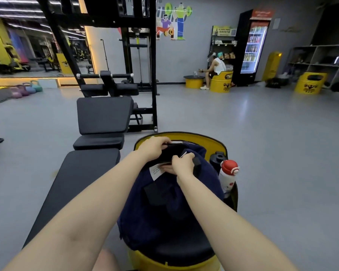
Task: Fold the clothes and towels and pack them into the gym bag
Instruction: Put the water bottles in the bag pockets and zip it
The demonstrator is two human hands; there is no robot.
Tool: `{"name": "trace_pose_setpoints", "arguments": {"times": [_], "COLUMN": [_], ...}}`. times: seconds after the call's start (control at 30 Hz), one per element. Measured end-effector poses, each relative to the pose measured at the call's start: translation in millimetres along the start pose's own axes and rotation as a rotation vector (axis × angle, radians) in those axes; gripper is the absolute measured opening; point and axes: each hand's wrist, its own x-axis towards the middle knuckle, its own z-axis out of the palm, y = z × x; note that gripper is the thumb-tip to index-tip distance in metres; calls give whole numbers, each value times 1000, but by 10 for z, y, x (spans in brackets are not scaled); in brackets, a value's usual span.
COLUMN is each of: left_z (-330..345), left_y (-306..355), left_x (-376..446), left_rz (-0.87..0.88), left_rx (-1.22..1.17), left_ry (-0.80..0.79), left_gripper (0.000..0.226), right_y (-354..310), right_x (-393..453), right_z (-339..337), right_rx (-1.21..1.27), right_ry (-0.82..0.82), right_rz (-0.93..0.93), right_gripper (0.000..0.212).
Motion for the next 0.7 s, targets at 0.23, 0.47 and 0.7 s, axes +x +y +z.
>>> {"name": "trace_pose_setpoints", "arguments": {"times": [0.23,0.47,0.7], "left_z": [664,844,946], "left_y": [-284,-288,-271], "left_x": [-110,-339,-455], "left_rz": [-90,-97,-182], "left_rx": [-113,-44,56], "left_ry": [-61,-295,-235], "left_gripper": [30,45,43], "right_y": [408,506,409], "right_x": [192,349,447], "right_z": [-87,-403,-693], "right_rx": [24,-292,-992], "right_ry": [4,-130,-157], "right_rz": [66,129,-543], "right_gripper": [40,37,61]}}
